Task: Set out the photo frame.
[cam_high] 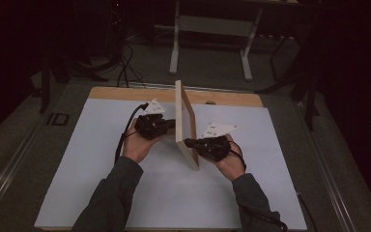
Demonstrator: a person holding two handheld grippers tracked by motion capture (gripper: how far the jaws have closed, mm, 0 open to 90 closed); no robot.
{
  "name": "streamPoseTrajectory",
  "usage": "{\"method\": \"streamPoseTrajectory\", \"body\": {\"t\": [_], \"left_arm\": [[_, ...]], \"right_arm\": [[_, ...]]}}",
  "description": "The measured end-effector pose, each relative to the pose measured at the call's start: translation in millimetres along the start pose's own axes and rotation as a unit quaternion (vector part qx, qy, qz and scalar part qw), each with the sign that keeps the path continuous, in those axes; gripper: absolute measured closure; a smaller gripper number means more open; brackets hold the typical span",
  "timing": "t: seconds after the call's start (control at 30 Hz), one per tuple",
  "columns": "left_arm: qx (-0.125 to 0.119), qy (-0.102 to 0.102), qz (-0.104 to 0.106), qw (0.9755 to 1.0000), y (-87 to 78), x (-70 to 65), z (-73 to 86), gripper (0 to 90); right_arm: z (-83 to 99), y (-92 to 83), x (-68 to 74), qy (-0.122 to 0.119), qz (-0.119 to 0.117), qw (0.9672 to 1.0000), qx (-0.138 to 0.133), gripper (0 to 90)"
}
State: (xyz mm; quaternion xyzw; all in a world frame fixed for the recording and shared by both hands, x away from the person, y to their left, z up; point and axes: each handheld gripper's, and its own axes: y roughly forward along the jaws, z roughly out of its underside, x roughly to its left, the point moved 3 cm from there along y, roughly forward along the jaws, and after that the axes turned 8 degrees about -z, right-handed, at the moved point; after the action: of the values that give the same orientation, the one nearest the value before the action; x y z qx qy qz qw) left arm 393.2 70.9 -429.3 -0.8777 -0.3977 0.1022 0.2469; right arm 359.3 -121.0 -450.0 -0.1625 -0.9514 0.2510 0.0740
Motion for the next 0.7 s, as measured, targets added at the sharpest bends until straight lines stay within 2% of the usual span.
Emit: {"method": "streamPoseTrajectory", "body": {"t": [0.5, 0.7], "left_arm": [[-0.003, -0.016, 0.007, 0.9998, 3.0, 1.3, 1.8, 90.0], [-0.008, -0.03, 0.02, 0.9993, 7.9, 4.2, 0.6, 90.0]], "right_arm": [[-6.1, 10.3, 1.8, 0.007, 0.002, 1.0, -0.004, 89.8], [-10.3, 17.5, 5.0, 0.003, -0.002, 1.0, -0.002, 89.8]]}}
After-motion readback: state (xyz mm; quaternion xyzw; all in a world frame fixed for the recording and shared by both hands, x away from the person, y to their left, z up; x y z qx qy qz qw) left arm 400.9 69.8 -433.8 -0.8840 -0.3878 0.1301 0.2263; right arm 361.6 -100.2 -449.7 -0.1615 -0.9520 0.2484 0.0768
